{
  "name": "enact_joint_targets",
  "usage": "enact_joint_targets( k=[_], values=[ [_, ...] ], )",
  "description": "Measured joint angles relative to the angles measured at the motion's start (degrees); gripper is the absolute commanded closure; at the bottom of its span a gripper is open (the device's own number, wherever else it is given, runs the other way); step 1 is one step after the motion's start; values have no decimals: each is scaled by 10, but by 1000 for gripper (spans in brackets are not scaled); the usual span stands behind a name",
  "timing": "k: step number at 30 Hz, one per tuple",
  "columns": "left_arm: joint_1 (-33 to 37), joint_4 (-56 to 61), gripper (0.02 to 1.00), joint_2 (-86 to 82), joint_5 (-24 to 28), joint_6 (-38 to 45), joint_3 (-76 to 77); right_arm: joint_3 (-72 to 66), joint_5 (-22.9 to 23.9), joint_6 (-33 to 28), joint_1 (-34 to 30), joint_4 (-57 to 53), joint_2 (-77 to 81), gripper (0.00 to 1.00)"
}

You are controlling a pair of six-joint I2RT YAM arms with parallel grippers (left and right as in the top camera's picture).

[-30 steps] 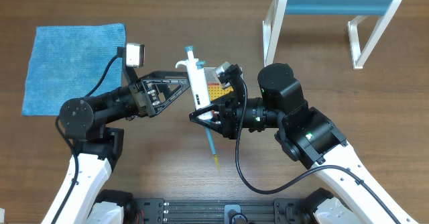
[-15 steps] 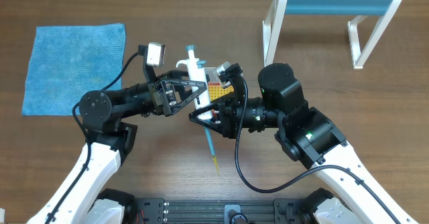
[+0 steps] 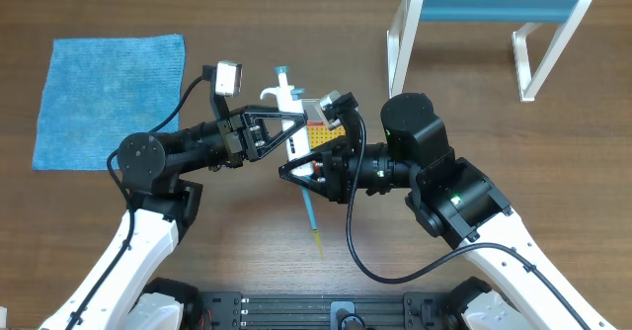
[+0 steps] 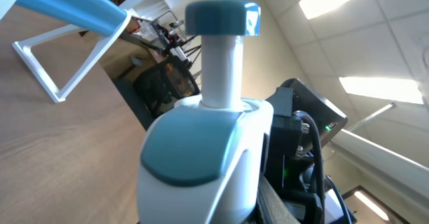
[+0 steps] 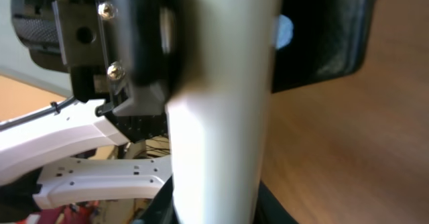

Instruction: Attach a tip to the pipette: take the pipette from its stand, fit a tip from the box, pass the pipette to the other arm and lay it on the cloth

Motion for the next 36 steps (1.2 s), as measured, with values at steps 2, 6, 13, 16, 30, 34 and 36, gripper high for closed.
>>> enact_joint_targets(
  k=[2,6,13,16,30,34,36],
  values=[
    [0,-13,991,0,-7,0,0,0,0,-2,0,1,0,143],
    [1,-104,991,2,-25,19,3,3,27,-25,0,-74,0,143],
    [57,-261,991,24,-46,113,4,1,242,-50,-12,-260,-1,141],
    [109,-304,991,31,-40,144,4,0,318,-57,-45,-214,-1,141],
    [291,-730,991,125,-103,349,50,0,320,-63,-132,-31,-1,139],
    [332,-1103,991,214,-207,506,237,0,317,-63,-134,-30,-1,139],
    [338,-1230,991,265,-278,573,370,0,316,-62,-134,-31,-1,137]
  ],
)
